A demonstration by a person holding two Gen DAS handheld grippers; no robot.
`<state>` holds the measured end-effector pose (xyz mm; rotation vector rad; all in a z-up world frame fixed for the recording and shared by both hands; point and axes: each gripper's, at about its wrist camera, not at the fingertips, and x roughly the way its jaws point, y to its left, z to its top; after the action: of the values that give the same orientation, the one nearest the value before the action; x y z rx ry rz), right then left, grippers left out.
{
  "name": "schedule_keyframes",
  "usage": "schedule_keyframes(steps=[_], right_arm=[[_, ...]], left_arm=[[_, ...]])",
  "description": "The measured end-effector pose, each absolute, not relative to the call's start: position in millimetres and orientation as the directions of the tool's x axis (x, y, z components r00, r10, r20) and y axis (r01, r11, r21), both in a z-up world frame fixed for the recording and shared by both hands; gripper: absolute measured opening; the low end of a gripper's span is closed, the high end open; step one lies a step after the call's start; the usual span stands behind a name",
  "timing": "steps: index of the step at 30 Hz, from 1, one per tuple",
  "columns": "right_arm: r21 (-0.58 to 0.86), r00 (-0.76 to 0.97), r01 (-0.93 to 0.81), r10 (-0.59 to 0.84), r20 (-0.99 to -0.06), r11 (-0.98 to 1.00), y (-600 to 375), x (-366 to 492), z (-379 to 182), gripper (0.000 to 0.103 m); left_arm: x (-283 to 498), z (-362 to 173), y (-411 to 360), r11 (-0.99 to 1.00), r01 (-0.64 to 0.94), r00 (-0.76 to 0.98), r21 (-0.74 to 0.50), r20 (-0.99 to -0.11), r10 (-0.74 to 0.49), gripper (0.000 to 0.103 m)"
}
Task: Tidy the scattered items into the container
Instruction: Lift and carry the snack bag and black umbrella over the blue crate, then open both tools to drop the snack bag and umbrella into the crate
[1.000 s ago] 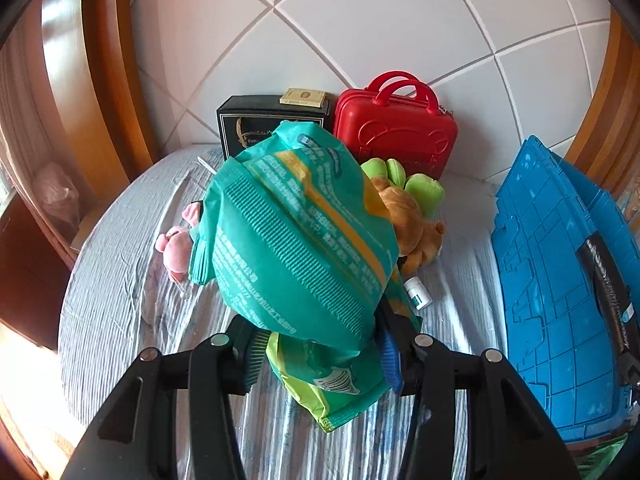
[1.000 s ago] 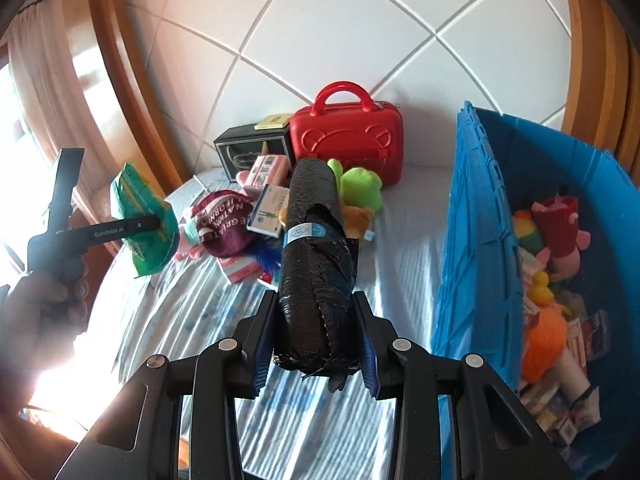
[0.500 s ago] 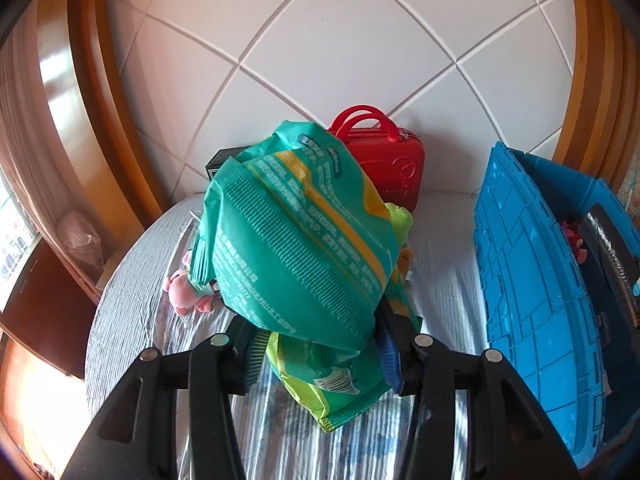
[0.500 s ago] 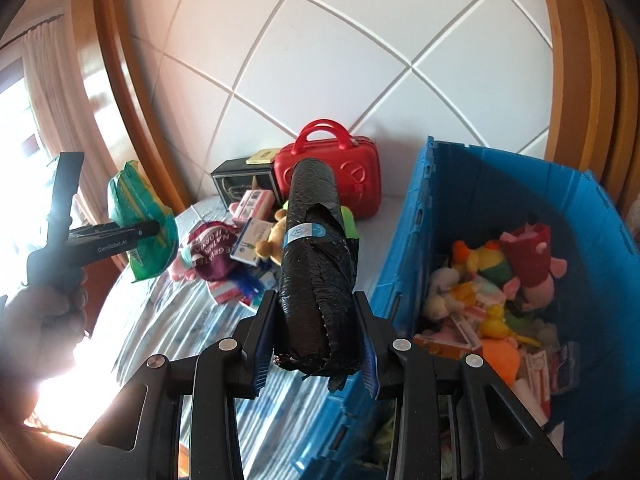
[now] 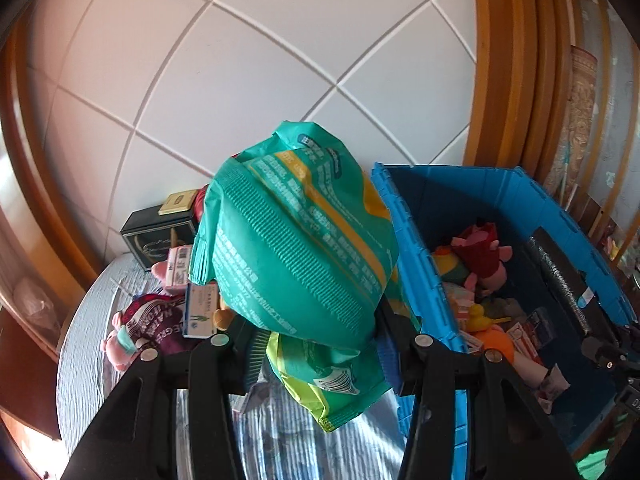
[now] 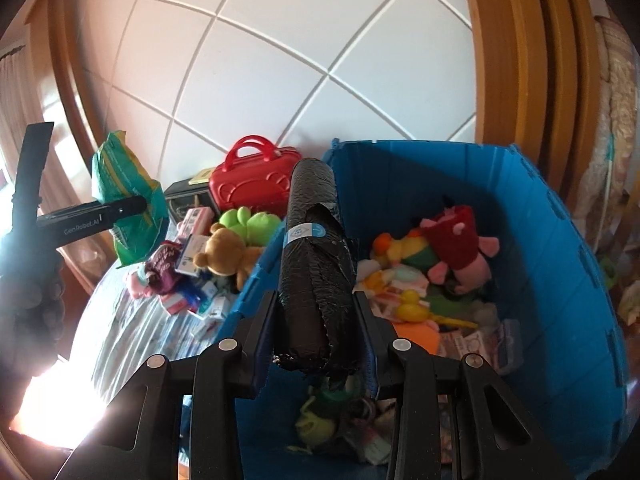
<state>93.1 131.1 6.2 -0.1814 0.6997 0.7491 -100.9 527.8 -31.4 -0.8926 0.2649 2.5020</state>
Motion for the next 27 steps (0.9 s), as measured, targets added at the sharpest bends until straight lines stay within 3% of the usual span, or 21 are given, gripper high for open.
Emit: schedule_keyframes(steps=[8, 27], right_arm=[[0.093, 0.592, -0.568, 0.485, -0.644, 0.817, 80, 122, 3, 0.035], [0.093, 0.660, -0.420, 0.374, -0.651, 0.903, 22, 164, 4, 0.035]], left_arm=[[-92, -17, 604, -0.766, -0.643, -0.596, 0.013, -0.636, 0.490, 0.046], [-75, 1, 717, -0.593, -0.803, -0.491, 0.051, -0.622, 0.611, 0.047]])
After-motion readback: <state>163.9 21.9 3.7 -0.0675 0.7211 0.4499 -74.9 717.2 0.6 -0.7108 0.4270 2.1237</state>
